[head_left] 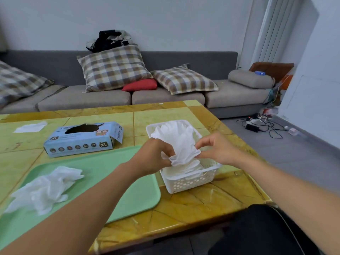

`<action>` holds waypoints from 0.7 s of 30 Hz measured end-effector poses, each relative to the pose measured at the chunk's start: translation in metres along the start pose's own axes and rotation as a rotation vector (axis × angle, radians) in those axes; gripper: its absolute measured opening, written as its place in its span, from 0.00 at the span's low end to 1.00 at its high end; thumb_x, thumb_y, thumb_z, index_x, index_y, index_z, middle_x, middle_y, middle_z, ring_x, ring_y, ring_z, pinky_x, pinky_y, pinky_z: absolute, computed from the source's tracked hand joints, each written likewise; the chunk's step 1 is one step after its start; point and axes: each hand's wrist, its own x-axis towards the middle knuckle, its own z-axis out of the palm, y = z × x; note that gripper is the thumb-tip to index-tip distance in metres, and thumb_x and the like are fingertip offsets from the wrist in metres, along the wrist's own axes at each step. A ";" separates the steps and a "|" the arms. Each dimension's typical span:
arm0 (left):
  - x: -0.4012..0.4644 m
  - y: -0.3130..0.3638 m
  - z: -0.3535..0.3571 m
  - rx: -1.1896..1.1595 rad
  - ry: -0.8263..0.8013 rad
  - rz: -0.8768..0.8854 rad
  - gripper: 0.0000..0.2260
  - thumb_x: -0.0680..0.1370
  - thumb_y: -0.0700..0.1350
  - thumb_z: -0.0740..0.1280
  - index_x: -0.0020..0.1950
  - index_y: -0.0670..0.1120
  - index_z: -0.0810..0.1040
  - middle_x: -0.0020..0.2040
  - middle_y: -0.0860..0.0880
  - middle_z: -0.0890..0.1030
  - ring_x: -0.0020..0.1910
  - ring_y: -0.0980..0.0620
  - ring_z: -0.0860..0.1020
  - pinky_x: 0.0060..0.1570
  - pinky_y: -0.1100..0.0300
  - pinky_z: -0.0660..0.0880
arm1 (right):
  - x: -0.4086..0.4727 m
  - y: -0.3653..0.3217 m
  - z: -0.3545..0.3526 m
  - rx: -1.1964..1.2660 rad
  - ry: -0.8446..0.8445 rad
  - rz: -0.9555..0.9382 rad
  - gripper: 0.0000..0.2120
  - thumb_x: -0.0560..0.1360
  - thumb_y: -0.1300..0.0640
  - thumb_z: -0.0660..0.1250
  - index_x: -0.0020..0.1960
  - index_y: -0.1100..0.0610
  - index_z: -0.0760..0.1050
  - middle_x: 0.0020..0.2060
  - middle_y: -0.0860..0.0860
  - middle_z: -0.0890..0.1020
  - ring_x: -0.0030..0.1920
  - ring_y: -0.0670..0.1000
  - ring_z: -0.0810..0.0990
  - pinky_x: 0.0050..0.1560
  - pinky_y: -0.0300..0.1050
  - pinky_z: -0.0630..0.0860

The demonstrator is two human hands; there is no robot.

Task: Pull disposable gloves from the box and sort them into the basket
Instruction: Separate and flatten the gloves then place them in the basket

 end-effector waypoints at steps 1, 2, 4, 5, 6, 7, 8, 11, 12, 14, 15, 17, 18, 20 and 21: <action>-0.001 0.000 -0.001 0.033 -0.032 0.014 0.04 0.69 0.41 0.78 0.41 0.49 0.86 0.38 0.58 0.84 0.39 0.64 0.79 0.40 0.66 0.70 | -0.003 0.000 0.001 -0.038 -0.025 -0.009 0.06 0.71 0.60 0.79 0.47 0.56 0.87 0.45 0.46 0.88 0.50 0.43 0.85 0.56 0.32 0.76; -0.002 0.002 -0.003 0.052 -0.060 0.026 0.05 0.69 0.45 0.79 0.42 0.50 0.86 0.39 0.58 0.84 0.40 0.64 0.79 0.39 0.66 0.70 | -0.006 -0.002 0.000 -0.079 -0.053 -0.010 0.06 0.71 0.58 0.79 0.48 0.54 0.86 0.46 0.44 0.87 0.51 0.40 0.84 0.56 0.29 0.75; -0.002 0.007 -0.008 0.067 -0.143 0.017 0.12 0.68 0.57 0.80 0.44 0.51 0.86 0.41 0.58 0.84 0.42 0.63 0.79 0.41 0.65 0.74 | -0.010 -0.008 -0.003 -0.120 -0.126 0.022 0.08 0.72 0.53 0.78 0.50 0.51 0.86 0.50 0.41 0.86 0.54 0.37 0.82 0.57 0.29 0.73; -0.002 0.009 -0.011 0.080 -0.186 0.022 0.16 0.68 0.62 0.78 0.44 0.51 0.85 0.42 0.58 0.84 0.43 0.62 0.80 0.43 0.64 0.76 | -0.011 -0.009 -0.003 -0.086 -0.161 0.032 0.09 0.73 0.49 0.76 0.51 0.52 0.86 0.51 0.43 0.86 0.55 0.39 0.82 0.59 0.33 0.74; -0.001 0.011 -0.012 0.103 -0.217 0.037 0.19 0.69 0.66 0.74 0.43 0.50 0.85 0.41 0.57 0.84 0.42 0.60 0.80 0.44 0.62 0.77 | -0.011 -0.010 -0.003 -0.034 -0.169 0.031 0.13 0.75 0.46 0.73 0.51 0.54 0.86 0.50 0.45 0.87 0.55 0.41 0.83 0.61 0.39 0.75; -0.001 0.011 -0.012 0.129 -0.235 0.052 0.23 0.72 0.69 0.69 0.43 0.49 0.84 0.39 0.55 0.84 0.40 0.58 0.80 0.44 0.58 0.78 | -0.010 -0.011 -0.001 0.022 -0.144 0.032 0.18 0.76 0.42 0.68 0.51 0.56 0.86 0.48 0.47 0.87 0.54 0.44 0.84 0.64 0.43 0.75; -0.001 0.012 -0.012 0.148 -0.246 0.064 0.27 0.75 0.71 0.63 0.43 0.47 0.84 0.38 0.53 0.83 0.38 0.55 0.79 0.44 0.53 0.78 | -0.009 -0.013 0.000 0.061 -0.103 0.044 0.21 0.77 0.40 0.65 0.52 0.57 0.86 0.46 0.48 0.88 0.53 0.45 0.85 0.66 0.47 0.74; 0.000 0.012 -0.011 0.193 -0.319 0.061 0.28 0.81 0.66 0.54 0.50 0.49 0.85 0.40 0.50 0.84 0.38 0.52 0.79 0.46 0.50 0.76 | -0.003 -0.009 0.005 0.086 -0.085 0.094 0.20 0.81 0.43 0.60 0.52 0.55 0.85 0.42 0.51 0.88 0.54 0.45 0.84 0.69 0.48 0.69; -0.001 0.014 -0.011 0.210 -0.349 0.054 0.24 0.83 0.64 0.54 0.53 0.52 0.85 0.40 0.54 0.83 0.39 0.56 0.78 0.46 0.54 0.75 | -0.002 -0.011 0.005 0.064 -0.102 0.096 0.18 0.82 0.45 0.61 0.51 0.55 0.85 0.42 0.50 0.88 0.54 0.45 0.84 0.70 0.48 0.69; 0.000 0.020 -0.012 0.233 -0.395 0.054 0.21 0.84 0.61 0.54 0.55 0.54 0.85 0.37 0.58 0.80 0.38 0.60 0.76 0.43 0.61 0.70 | 0.000 -0.012 0.004 0.041 -0.135 0.093 0.19 0.81 0.45 0.63 0.45 0.56 0.87 0.44 0.48 0.88 0.53 0.42 0.84 0.69 0.45 0.70; 0.000 0.022 -0.013 0.242 -0.417 0.054 0.21 0.84 0.60 0.54 0.54 0.55 0.85 0.36 0.58 0.79 0.39 0.60 0.76 0.42 0.63 0.68 | 0.001 -0.013 0.002 0.041 -0.151 0.110 0.23 0.80 0.42 0.62 0.42 0.57 0.87 0.44 0.48 0.88 0.53 0.41 0.83 0.67 0.42 0.70; 0.002 0.024 -0.014 0.241 -0.462 0.033 0.21 0.84 0.60 0.53 0.52 0.55 0.84 0.38 0.56 0.80 0.42 0.59 0.77 0.43 0.63 0.68 | 0.001 -0.018 -0.001 0.033 -0.184 0.181 0.32 0.81 0.39 0.58 0.36 0.61 0.86 0.43 0.49 0.88 0.51 0.40 0.84 0.60 0.34 0.67; 0.004 0.025 -0.017 0.235 -0.467 0.013 0.21 0.84 0.60 0.53 0.51 0.54 0.84 0.40 0.55 0.81 0.43 0.58 0.77 0.44 0.62 0.70 | 0.003 -0.019 -0.003 -0.004 -0.198 0.212 0.34 0.82 0.40 0.57 0.33 0.62 0.85 0.42 0.50 0.88 0.49 0.40 0.84 0.55 0.31 0.65; 0.010 0.025 -0.024 0.230 -0.358 -0.009 0.20 0.84 0.58 0.56 0.47 0.50 0.83 0.40 0.53 0.82 0.41 0.56 0.79 0.44 0.58 0.73 | 0.008 -0.026 -0.007 -0.165 -0.165 0.188 0.32 0.82 0.42 0.62 0.28 0.61 0.82 0.37 0.49 0.87 0.40 0.38 0.83 0.46 0.30 0.66; 0.016 0.024 -0.028 0.248 -0.227 0.002 0.20 0.84 0.57 0.58 0.44 0.48 0.83 0.39 0.52 0.82 0.39 0.54 0.79 0.44 0.55 0.76 | 0.012 -0.029 -0.009 -0.283 -0.094 0.141 0.29 0.80 0.44 0.66 0.26 0.60 0.81 0.33 0.49 0.86 0.34 0.40 0.82 0.40 0.30 0.67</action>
